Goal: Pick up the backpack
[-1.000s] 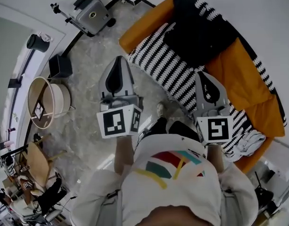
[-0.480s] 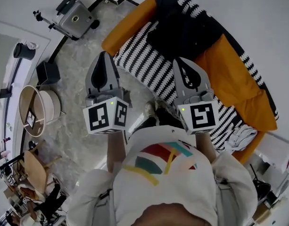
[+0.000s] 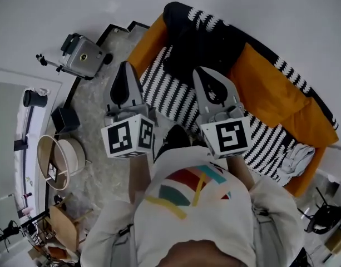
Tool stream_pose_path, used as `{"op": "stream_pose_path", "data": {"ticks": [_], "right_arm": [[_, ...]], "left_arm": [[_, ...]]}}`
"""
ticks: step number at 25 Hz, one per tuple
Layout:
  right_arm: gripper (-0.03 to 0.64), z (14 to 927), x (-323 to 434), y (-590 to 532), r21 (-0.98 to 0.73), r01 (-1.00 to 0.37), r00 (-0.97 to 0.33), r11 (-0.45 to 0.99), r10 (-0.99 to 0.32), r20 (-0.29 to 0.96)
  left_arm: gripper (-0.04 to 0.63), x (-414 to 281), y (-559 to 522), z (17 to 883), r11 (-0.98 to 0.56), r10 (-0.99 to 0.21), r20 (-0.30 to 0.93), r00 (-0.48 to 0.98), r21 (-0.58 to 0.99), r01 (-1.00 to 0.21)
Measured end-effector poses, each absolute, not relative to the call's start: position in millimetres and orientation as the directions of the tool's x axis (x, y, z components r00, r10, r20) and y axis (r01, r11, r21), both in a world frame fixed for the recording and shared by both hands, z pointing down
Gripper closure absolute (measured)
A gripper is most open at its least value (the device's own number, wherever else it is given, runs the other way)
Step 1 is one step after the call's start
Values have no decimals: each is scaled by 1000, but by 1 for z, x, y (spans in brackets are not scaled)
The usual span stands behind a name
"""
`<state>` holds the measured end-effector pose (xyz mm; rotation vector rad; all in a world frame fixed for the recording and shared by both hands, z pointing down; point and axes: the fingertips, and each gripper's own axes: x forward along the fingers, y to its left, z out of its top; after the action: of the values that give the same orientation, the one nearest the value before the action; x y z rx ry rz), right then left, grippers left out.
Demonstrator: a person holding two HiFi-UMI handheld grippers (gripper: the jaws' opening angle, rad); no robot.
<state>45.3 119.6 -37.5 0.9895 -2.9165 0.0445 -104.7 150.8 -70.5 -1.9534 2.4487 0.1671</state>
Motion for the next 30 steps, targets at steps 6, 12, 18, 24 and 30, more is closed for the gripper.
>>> {"op": "stream_pose_path", "data": {"ticks": [6,12,18,24,30], "right_arm": [[615,-28,65,93,-26,-722,-690,691,-718,86],[615,-32,91,77,11,-835,-547,550,-833,82],[615,-41,107,74,34,-901,-430,432,-901,63],[615,-38,102,82,49,-915,-396,400,-915,78],[615,-44,92,80,63,-928,-364,368,-929,66]], "left_arm": [[580,-86,103,-70,81,-994,-73,-87,83,-993],[580,-66,76,-73,-82,-994,-76,76,79,-994],[580,-75,64,-79,-159,-984,-99,149,104,-982],[580,-66,55,-72,-229,-971,-94,218,128,-965],[580,-70,46,-74,-271,-961,-99,259,134,-953]]}}
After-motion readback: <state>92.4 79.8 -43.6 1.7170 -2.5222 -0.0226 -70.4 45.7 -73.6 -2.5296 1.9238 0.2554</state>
